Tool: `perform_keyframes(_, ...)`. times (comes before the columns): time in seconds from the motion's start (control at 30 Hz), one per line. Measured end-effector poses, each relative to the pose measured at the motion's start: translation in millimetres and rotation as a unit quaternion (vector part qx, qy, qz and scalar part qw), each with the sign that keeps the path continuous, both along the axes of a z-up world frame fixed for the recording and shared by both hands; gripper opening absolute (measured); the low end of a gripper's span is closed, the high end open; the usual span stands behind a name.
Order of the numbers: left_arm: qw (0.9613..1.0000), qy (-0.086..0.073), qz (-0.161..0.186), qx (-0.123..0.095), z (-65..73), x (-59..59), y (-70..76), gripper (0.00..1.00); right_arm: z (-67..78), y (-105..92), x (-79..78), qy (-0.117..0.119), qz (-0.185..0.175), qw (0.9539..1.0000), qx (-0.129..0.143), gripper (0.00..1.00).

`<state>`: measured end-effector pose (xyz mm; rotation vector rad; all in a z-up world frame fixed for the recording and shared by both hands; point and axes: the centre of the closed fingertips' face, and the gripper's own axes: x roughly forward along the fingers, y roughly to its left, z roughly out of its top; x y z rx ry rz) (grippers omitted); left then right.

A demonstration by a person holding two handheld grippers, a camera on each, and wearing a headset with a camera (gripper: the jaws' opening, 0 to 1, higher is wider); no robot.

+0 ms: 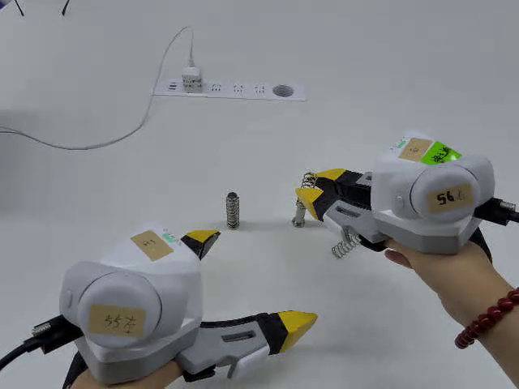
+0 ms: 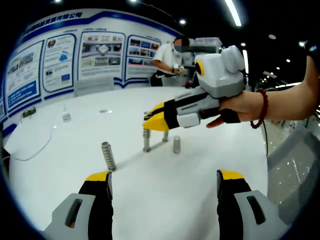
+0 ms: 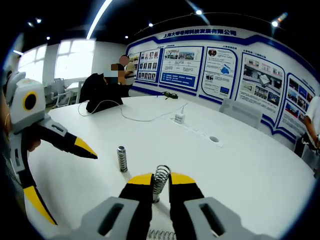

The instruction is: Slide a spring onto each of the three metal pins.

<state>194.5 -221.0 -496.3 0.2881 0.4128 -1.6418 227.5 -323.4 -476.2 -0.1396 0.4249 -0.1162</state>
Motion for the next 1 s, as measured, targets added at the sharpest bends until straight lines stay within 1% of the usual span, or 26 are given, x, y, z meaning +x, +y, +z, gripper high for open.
perform_keyframes(0.2,1.0,0.002,0.002,-0.001,0.3,0.2,0.5,0.87,-8.9,1.2,0.2,0.006,-0.005,0.9998,0.018,0.12)
perform_keyframes(0.4,1.0,0.004,0.003,-0.003,0.9,0.6,0.1,0.87,-14.4,2.0,-0.2,0.014,-0.005,0.9996,0.023,0.12)
perform_keyframes(0.87,1.0,0.0,0.003,-0.002,0.2,0.5,0.9,0.86,-27.0,1.9,-0.6,0.027,-0.01,0.999,0.034,0.12)
perform_keyframes(1.0,1.0,-0.001,0.0,-0.004,1.2,-1.2,0.7,0.86,-30.9,1.9,-1.8,0.033,-0.014,0.9985,0.042,0.12)
